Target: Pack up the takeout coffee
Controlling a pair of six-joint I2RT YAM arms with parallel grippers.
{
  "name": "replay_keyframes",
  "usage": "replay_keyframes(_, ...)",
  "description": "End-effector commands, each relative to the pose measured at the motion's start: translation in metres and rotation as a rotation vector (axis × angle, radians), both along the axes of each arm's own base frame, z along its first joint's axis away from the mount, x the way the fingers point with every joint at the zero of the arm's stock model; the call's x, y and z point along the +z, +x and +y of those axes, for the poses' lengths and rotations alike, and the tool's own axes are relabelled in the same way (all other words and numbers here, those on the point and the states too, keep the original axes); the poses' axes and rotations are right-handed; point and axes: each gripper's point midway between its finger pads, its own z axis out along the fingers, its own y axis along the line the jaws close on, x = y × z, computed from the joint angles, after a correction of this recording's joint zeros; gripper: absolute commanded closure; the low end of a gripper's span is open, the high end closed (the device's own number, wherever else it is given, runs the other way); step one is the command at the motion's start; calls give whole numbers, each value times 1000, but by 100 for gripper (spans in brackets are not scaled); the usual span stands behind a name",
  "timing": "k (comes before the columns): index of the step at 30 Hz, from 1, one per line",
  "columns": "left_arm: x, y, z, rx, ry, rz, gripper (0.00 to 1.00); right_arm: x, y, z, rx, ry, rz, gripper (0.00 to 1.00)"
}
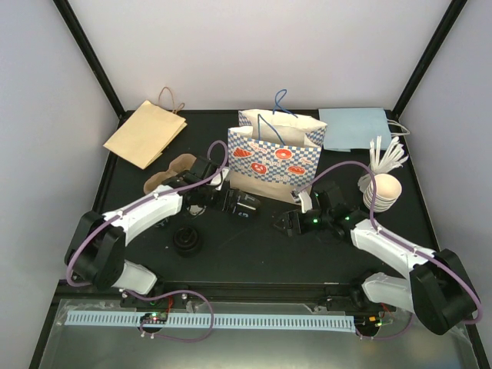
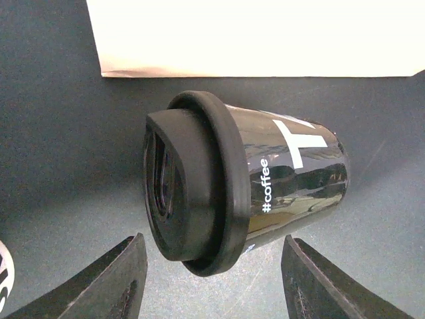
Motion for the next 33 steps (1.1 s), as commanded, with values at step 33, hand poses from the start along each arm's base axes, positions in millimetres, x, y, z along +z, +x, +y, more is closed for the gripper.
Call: replay_keyframes(33,22,-3,-36,-142,-129,35,74,11,2,3,24,4,-38,6)
